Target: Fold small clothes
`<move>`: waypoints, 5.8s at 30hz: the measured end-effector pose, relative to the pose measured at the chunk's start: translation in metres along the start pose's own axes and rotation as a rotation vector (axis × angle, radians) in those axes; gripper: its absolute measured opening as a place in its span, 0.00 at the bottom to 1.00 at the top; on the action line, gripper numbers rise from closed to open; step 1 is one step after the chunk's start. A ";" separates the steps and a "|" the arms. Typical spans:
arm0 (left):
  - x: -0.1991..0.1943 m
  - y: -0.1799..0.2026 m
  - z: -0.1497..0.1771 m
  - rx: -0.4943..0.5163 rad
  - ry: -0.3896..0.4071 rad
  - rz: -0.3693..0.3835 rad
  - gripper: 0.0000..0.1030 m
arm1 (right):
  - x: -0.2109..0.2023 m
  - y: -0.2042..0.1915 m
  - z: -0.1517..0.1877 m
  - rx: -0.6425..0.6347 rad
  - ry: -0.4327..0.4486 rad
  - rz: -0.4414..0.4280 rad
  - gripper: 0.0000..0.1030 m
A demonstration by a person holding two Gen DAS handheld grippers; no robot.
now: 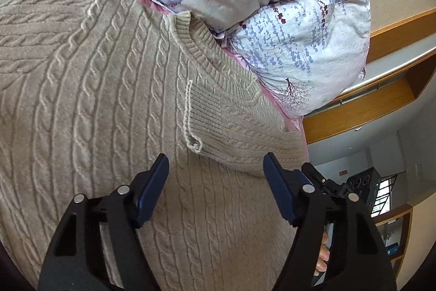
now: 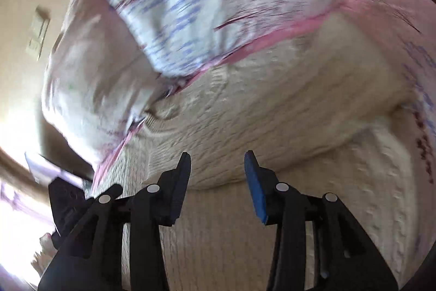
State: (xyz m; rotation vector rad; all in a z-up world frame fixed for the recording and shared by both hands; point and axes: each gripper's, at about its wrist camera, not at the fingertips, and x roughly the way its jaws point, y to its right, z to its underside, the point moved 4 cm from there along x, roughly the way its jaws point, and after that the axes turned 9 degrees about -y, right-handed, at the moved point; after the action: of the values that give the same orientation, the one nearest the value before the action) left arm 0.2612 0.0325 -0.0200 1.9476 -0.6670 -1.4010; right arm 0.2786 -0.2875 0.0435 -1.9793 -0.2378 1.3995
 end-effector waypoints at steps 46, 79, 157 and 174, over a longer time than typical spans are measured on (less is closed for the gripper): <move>-0.185 -0.124 0.009 -0.161 0.333 -0.327 0.52 | 0.075 -0.056 0.018 -0.417 -0.017 0.441 0.43; -0.234 -0.107 -0.034 -0.313 0.631 -0.022 0.06 | 0.039 -0.048 0.038 -0.276 -0.053 0.320 0.56; -0.116 -0.047 0.050 0.253 0.181 -0.489 0.55 | -0.041 0.006 0.021 -0.163 -0.017 0.200 0.51; -0.140 -0.072 0.178 0.085 0.110 -0.200 0.49 | -0.110 0.106 0.133 0.058 -0.118 -0.060 0.38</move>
State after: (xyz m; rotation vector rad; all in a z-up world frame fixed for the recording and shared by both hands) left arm 0.0515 0.1445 -0.0264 2.1920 -0.4991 -1.3899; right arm 0.0921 -0.3663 0.0366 -1.8304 -0.3044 1.4706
